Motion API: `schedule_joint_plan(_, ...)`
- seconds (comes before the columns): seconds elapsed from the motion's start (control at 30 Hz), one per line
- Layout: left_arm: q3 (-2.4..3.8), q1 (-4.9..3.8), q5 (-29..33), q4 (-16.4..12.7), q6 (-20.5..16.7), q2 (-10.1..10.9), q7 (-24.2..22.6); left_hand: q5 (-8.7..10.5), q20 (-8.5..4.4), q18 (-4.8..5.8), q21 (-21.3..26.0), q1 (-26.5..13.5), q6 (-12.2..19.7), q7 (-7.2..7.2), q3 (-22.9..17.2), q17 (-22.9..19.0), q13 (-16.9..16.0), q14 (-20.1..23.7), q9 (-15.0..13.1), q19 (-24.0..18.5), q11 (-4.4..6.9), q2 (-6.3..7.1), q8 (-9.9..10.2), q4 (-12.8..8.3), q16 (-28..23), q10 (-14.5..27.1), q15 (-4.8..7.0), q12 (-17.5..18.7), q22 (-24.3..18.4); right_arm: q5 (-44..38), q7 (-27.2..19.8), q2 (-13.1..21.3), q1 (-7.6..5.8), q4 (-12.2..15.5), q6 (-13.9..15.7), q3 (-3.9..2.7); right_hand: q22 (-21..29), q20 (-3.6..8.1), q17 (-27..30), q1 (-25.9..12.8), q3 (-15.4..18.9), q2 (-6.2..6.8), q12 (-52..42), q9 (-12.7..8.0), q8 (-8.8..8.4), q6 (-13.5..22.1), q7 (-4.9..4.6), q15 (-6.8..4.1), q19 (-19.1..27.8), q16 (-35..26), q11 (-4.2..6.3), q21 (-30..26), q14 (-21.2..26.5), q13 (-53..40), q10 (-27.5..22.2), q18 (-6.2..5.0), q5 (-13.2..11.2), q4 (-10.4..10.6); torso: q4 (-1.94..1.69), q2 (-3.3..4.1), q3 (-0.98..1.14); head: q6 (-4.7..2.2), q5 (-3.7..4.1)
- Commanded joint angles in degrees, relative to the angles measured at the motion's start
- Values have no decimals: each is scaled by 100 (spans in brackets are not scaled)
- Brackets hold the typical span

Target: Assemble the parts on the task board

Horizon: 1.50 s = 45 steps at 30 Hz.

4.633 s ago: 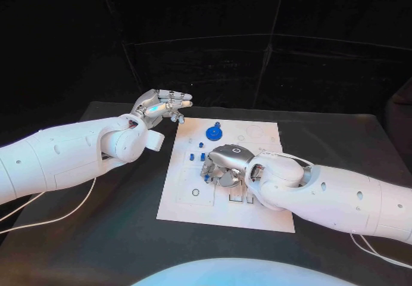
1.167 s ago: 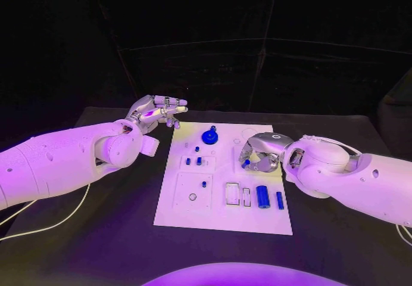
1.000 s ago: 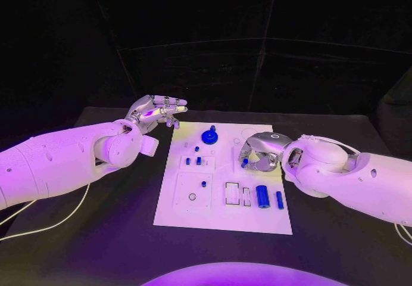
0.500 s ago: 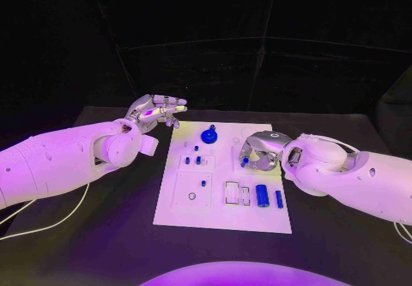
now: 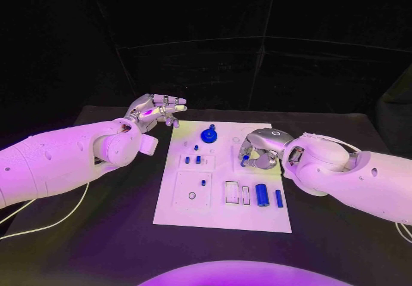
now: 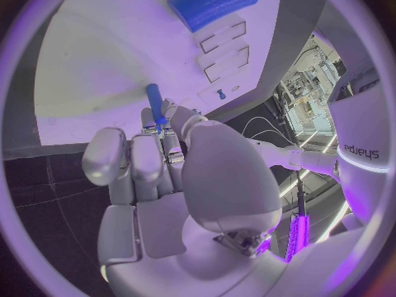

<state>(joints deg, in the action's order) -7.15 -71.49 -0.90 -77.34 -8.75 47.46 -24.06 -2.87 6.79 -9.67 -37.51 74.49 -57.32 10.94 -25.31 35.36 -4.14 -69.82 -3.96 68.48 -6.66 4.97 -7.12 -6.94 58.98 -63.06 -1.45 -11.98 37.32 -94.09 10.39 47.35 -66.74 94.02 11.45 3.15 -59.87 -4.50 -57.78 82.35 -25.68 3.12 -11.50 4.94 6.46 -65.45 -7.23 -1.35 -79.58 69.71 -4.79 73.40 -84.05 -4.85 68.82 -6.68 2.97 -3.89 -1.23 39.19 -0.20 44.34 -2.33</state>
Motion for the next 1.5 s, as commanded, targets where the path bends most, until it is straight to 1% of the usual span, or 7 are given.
schedule_joint_plan(0.03,5,-8,22,-1,64,1,-20,7,7,-74,22,36,25,4,34,-5,-6,30,3,-26,9,-17,-17,-8,-25,43,5,-40,-6,162,-163,76,-10,132,365,-5,-18,29,-8,108,-32,-47,9,-14,-22,-18,-28,-42,-33,40,170,31,-120,-8,211,109,-9,-9,7,-11,-2,-21,-21)
schedule_joint_plan(0.3,4,-8,22,6,66,-33,-24,7,7,-74,22,36,25,4,34,-5,-6,30,3,-26,9,-17,-17,-8,-25,43,5,-40,-6,757,-334,290,-14,636,544,-12,-42,25,-24,37,-48,3,55,-25,-52,9,-45,-30,-37,62,154,51,-125,-14,186,113,3,-10,0,-15,-11,-45,-48)
schedule_joint_plan(0.63,4,-9,22,-19,71,24,4,7,11,-74,29,32,32,6,44,-12,-7,35,2,-28,7,-28,-23,-3,-21,53,2,-48,-11,902,-565,-163,-12,830,659,-10,-35,23,-18,22,-73,3,83,-32,-72,31,-52,-23,-32,65,146,50,-125,-15,166,110,16,-17,-21,-15,-19,-17,-127)
schedule_joint_plan(0.87,4,-10,22,-22,67,43,0,7,14,-74,34,19,39,9,59,-25,-7,42,2,-30,4,-27,-26,5,-24,63,-1,-54,-15,815,-714,-652,36,632,643,6,-35,21,-20,19,-98,7,107,-38,-88,49,-61,-17,-28,71,137,52,-124,-16,148,109,24,-31,-6,-9,-20,32,-217)
schedule_joint_plan(1.07,4,-11,22,-11,71,8,-2,7,14,-74,34,19,39,9,59,-25,-7,42,2,-30,4,-27,-26,5,-24,63,-1,-54,-15,625,-806,-1079,280,358,544,45,-34,19,-16,21,-117,2,121,-41,-97,58,-67,-13,-25,71,131,53,-122,-17,139,108,31,-42,6,-8,-2,45,-296)
schedule_joint_plan(1.23,3,-11,22,-5,76,-17,0,7,14,-74,34,19,39,9,59,-25,-7,42,2,-30,4,-27,-26,5,-24,63,-1,-54,-15,459,-788,-1277,422,189,357,64,-39,15,-21,16,-132,6,139,-45,-109,71,-74,-8,-23,78,123,57,-122,-17,125,110,32,-53,-15,-9,-12,73,-305)
schedule_joint_plan(1.5,3,-11,22,4,86,-42,2,7,14,-74,34,19,39,9,59,-25,-7,42,2,-30,4,-27,-26,5,-24,63,-1,-54,-15,217,-671,-1443,509,-4,184,75,-56,11,-42,17,-151,6,155,-49,-120,83,-79,-2,-26,95,118,68,-125,-17,116,112,39,-68,-2,-7,-8,102,-350)
